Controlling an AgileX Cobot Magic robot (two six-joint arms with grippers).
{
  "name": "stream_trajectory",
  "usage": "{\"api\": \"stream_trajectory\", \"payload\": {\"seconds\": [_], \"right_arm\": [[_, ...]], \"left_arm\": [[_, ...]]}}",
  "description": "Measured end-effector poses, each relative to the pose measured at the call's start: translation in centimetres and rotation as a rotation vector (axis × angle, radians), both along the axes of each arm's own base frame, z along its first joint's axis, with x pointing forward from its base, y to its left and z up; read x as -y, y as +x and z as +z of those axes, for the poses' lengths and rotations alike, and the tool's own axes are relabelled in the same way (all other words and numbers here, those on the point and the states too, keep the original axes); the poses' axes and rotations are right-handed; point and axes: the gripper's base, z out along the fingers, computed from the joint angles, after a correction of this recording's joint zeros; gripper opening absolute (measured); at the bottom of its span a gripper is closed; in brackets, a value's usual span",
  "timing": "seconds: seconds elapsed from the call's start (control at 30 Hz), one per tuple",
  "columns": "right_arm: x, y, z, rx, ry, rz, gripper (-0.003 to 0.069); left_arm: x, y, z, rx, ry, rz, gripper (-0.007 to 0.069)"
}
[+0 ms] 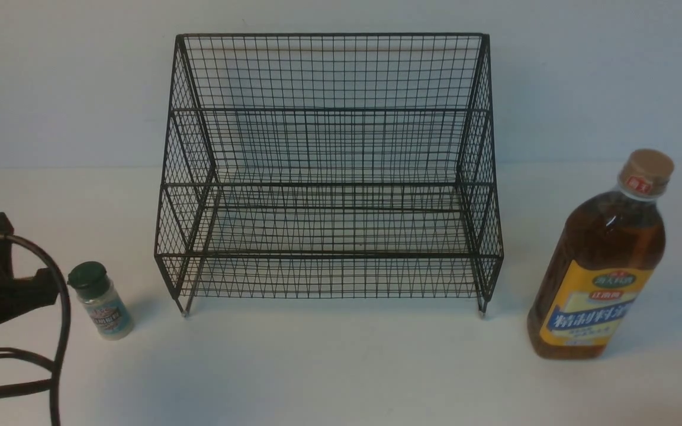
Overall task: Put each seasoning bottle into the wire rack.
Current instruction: Use the left arm to grab the condiment bottle closest to it
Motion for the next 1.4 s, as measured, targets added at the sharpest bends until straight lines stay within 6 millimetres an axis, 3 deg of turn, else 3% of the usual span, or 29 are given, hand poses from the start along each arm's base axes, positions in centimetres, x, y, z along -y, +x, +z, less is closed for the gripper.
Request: {"api": "stream_trajectory", "payload": {"seconds": [0.23, 0.37, 0.83, 1.2, 1.4], "right_arm": [[0.0, 0.0, 0.0, 0.000, 0.000, 0.000, -0.0015], [0.0, 0.0, 0.0, 0.000, 0.000, 0.000, -0.0015], [0.0, 0.0, 0.0, 0.000, 0.000, 0.000, -0.0015], [0.0, 0.0, 0.0, 0.000, 0.000, 0.000, -0.0015], [0.0, 0.0, 0.0, 0.000, 0.000, 0.000, -0.0015]], "left_arm": [[0.4, 1.8, -2.1, -0.017, -0.021, -0.026, 0.0480], [0.7, 2.5, -3.2, -0.037, 0.008, -0.059, 0.0539], [0.7, 3.7, -5.7, -0.101, 0.025, -0.054, 0.0554], [0.6, 4.6, -9.6, -0.242, 0.033, -0.031, 0.0554], [0.6, 5.3, -9.8, -0.242, 0.031, -0.025, 0.0554]]}}
